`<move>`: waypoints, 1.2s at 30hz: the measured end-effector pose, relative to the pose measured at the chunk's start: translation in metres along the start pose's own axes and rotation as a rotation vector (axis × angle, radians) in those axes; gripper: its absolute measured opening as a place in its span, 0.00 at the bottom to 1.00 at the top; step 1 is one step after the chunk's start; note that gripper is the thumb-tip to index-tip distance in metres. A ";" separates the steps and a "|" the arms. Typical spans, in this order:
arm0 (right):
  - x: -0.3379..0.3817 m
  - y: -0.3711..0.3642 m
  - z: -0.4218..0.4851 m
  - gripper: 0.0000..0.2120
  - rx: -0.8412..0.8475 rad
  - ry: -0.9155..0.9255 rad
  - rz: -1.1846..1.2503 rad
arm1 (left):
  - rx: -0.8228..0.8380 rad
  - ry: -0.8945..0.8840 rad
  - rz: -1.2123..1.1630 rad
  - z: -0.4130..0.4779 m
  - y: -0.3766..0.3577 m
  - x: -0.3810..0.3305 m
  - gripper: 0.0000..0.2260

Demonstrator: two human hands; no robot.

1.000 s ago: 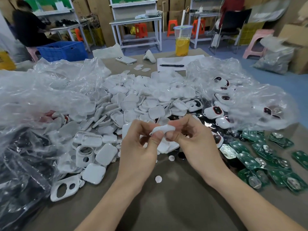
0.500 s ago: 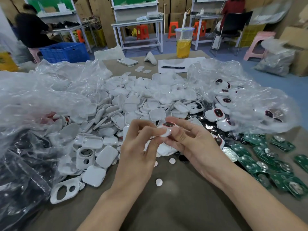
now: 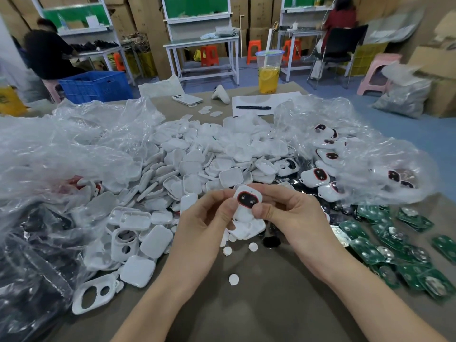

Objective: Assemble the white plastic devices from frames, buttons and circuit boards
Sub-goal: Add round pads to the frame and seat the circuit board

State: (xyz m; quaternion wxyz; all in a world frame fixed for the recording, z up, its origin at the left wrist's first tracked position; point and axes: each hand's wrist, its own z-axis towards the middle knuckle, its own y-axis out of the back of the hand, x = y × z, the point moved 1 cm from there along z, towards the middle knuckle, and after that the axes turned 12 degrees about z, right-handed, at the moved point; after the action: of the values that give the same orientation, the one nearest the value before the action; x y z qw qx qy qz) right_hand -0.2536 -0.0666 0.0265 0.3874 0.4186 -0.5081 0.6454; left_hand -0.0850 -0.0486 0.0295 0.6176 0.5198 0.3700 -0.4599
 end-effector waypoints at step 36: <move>-0.008 -0.001 -0.001 0.10 0.055 -0.110 0.008 | 0.115 0.021 0.074 -0.004 -0.006 0.002 0.08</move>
State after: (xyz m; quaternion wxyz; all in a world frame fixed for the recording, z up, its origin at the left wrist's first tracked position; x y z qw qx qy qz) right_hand -0.2500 -0.0663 0.0191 0.3447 0.4617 -0.5124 0.6368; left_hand -0.0899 -0.0457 0.0254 0.5993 0.5724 0.3301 -0.4519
